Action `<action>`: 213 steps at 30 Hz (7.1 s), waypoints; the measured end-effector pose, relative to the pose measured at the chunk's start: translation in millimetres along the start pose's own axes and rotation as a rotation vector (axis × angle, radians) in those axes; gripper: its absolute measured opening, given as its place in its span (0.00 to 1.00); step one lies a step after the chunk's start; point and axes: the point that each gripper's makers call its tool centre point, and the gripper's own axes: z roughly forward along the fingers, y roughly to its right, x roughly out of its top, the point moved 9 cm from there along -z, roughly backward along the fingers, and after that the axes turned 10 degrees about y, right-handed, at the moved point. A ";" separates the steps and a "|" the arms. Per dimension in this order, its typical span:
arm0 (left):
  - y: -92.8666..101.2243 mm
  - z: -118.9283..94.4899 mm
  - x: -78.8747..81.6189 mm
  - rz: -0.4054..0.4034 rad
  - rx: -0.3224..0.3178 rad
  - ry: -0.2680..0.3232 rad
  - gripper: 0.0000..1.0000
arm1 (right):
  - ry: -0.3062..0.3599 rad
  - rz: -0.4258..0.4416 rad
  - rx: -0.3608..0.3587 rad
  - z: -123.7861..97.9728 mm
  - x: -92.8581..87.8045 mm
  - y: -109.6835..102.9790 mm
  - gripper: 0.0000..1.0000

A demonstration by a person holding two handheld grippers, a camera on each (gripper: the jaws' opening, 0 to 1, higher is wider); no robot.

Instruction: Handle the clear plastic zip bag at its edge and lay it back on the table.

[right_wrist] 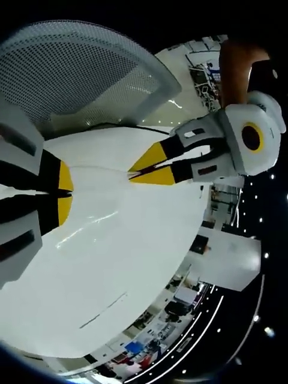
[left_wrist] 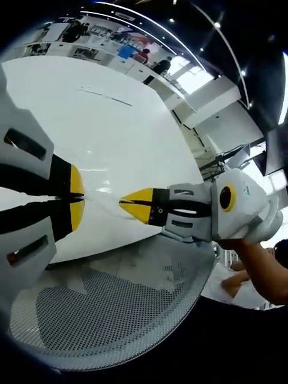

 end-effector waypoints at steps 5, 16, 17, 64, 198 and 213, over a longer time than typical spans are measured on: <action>-0.1 -4.3 7.9 -0.007 0.014 0.049 0.07 | -0.009 0.021 -0.015 -1.7 1.6 2.6 0.00; -1.2 -4.6 33.9 0.050 0.007 0.111 0.13 | -0.016 0.046 -0.037 -2.4 8.6 4.3 0.00; -1.1 -4.1 34.6 0.052 0.005 0.112 0.13 | -0.016 0.046 -0.038 -2.4 9.0 4.5 0.00; 8.4 28.3 21.8 0.166 0.109 -0.040 0.00 | 0.106 0.128 -0.267 -21.7 69.5 30.2 0.00; 88.0 -82.4 -57.9 -0.563 0.538 0.197 0.49 | -0.205 -0.092 -0.260 104.1 -26.8 33.5 0.00; 89.5 -82.2 -62.4 -0.561 0.531 0.187 0.49 | -0.117 -0.103 -0.251 91.9 -22.8 37.5 0.08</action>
